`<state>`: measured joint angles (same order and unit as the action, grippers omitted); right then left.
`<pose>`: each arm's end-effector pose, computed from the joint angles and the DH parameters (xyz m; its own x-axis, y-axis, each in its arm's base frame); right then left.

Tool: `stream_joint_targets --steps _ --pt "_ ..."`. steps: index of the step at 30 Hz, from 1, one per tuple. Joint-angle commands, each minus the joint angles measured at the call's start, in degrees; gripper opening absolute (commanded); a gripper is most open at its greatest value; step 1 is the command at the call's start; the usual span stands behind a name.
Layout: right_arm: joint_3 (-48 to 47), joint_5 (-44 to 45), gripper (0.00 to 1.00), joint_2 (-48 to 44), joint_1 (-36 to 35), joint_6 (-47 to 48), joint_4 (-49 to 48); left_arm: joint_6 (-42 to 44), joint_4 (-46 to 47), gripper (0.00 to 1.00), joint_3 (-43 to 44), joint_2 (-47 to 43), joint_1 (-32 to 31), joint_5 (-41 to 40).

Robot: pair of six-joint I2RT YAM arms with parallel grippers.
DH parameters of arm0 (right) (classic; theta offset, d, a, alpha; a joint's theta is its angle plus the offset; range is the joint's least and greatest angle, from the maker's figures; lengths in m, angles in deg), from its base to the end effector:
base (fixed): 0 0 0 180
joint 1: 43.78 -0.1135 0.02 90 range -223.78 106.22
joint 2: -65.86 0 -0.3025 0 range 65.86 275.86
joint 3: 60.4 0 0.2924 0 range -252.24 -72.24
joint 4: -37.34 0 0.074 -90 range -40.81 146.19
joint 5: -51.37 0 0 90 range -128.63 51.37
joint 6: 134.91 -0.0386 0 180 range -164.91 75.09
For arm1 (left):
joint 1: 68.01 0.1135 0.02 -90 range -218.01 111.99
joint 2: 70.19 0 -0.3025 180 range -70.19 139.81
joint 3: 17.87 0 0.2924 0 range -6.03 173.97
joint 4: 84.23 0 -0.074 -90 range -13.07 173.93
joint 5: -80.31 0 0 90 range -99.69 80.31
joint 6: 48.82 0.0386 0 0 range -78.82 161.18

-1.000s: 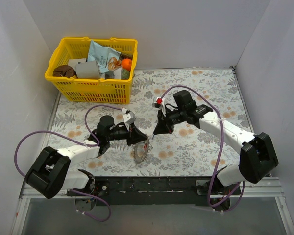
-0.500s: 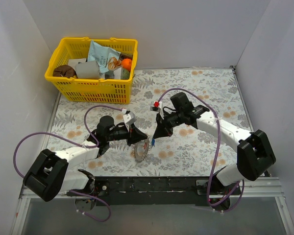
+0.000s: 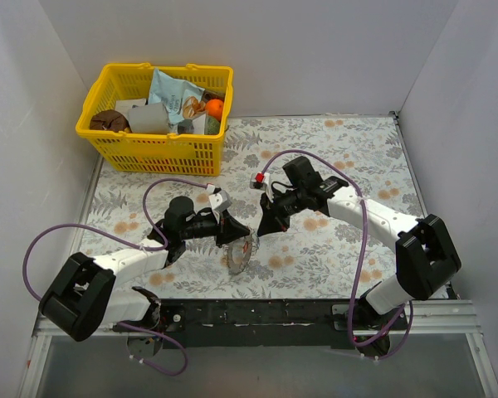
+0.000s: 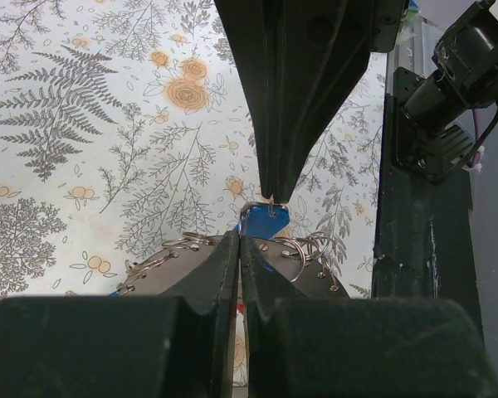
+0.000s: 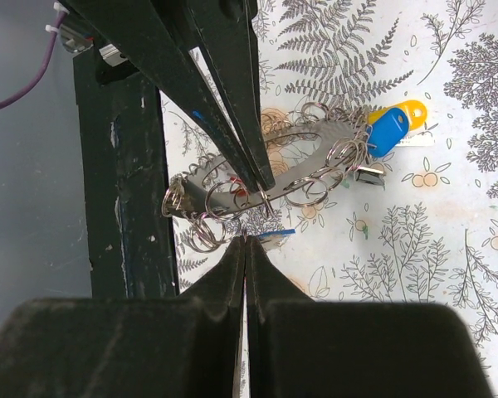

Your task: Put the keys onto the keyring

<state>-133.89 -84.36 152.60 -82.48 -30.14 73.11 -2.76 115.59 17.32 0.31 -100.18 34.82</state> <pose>0.2587 0.2427 0.2723 -0.3650 -0.5205 -0.7719 -0.9266 0.1225 0.3555 0.2018 -0.1589 0.2025 -0.8231 -0.0669 -0.5640 0.5283 0.2743 -0.8035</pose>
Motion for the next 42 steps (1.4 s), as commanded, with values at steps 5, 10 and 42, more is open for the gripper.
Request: stream_joint_targets --steps 5,10,42 --pt "-2.43 0.21 0.01 -0.69 -0.33 -0.79 -0.72 1.93 -0.81 0.00 0.99 -1.24 -1.06 -0.83" --pt "-2.42 1.00 0.01 -0.52 -0.41 -0.96 -0.81 2.55 -1.78 0.00 1.43 -1.24 -1.50 -1.27" --pt "-3.30 1.88 0.01 1.85 -2.00 -2.37 -1.68 3.69 -3.18 0.00 1.96 -1.86 -2.47 -1.36"
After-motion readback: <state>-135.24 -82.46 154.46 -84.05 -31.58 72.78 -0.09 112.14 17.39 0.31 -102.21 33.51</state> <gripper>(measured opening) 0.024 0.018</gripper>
